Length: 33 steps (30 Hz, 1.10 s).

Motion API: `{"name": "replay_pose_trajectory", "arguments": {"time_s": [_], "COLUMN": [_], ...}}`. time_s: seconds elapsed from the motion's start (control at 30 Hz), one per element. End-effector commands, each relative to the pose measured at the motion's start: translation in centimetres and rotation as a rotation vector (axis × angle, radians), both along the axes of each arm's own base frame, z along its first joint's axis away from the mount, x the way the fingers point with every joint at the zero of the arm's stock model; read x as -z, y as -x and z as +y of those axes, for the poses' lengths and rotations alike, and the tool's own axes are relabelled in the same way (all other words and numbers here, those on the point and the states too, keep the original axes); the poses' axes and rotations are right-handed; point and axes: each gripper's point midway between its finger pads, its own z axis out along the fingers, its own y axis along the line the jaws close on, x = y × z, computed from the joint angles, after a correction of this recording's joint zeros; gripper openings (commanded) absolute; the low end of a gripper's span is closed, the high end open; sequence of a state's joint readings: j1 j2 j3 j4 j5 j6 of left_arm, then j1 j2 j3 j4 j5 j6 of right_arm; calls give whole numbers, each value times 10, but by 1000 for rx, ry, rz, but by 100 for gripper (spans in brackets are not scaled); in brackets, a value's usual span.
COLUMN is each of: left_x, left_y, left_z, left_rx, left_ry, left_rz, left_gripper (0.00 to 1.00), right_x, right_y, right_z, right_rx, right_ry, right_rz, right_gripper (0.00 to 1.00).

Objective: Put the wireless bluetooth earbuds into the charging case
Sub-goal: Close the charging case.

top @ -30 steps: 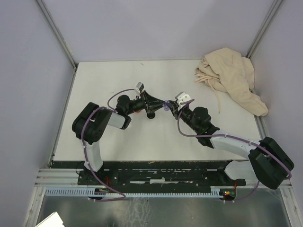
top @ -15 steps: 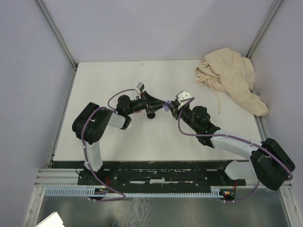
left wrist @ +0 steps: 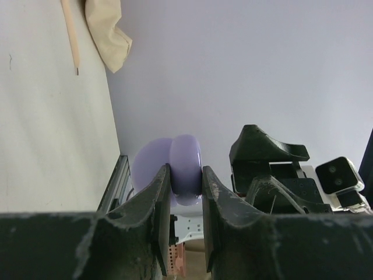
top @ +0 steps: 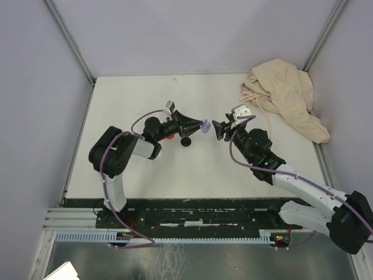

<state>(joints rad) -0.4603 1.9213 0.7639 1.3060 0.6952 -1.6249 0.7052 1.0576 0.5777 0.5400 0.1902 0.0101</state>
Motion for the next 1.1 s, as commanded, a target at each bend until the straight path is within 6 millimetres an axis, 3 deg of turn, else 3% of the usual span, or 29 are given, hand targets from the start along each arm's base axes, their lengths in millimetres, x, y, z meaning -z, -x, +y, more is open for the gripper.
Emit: {"name": "replay_pose_trajectory", "arguments": {"time_s": [0.0, 0.2, 0.37, 0.73, 1.07], "left_x": [-11, -9, -12, -12, -12], "left_y": [-22, -44, -53, -49, -37], "left_z": [11, 26, 26, 10, 6], "left_rx": [-130, -305, -373, -350, -313], "left_ry": [42, 34, 23, 25, 30], "left_rz": [43, 132, 173, 251, 261], "left_gripper": [3, 3, 3, 3, 3], "right_x": [2, 45, 66, 73, 79], "right_y": [-5, -10, -19, -35, -58], "right_z": [-19, -19, -4, 50, 51], "right_rx": [102, 148, 184, 147, 260], "right_ry": [116, 240, 313, 319, 357], "right_rz": [114, 198, 184, 115, 89], "right_gripper": [65, 66, 68, 80, 86]}}
